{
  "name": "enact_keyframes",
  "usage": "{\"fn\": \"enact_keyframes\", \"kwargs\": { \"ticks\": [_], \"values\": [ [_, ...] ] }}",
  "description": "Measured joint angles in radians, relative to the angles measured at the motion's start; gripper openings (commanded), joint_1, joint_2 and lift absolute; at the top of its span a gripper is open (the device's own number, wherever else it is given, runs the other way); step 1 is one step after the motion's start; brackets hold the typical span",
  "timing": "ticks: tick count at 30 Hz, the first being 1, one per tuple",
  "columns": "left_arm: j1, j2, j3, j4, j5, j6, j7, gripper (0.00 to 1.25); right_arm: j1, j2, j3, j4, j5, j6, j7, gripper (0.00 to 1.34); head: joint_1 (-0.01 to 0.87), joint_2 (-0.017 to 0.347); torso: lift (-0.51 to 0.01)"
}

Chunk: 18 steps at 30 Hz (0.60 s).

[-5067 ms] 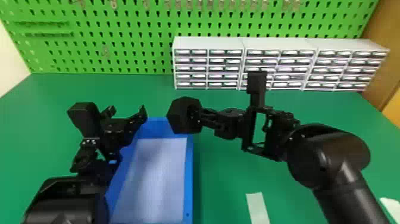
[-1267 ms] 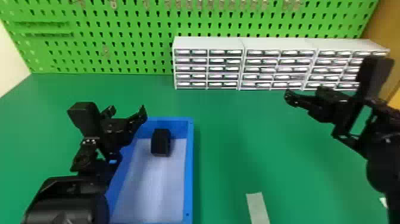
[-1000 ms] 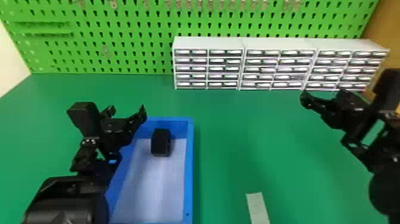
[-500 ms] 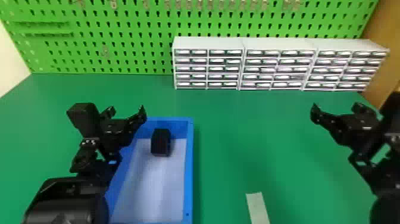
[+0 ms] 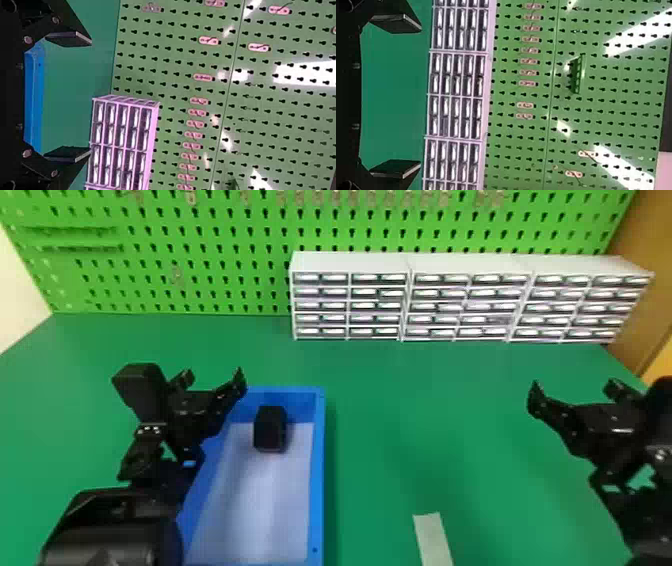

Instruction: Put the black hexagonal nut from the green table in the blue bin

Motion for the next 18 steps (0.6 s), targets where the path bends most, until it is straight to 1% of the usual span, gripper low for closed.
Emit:
{"fn": "enact_keyframes", "kwargs": {
  "ticks": [7, 18],
  "values": [
    [0.000, 0.000, 0.001, 0.000, 0.000, 0.000, 0.000, 0.95, 0.011, 0.000, 0.010, 0.014, 0.005, -0.025, -0.005, 1.23, 0.686, 0.051, -0.097],
    [0.000, 0.000, -0.001, 0.000, 0.000, 0.000, 0.000, 0.95, 0.004, 0.000, 0.025, 0.023, 0.000, -0.031, -0.007, 1.23, 0.686, 0.051, -0.097]
  ]
}}
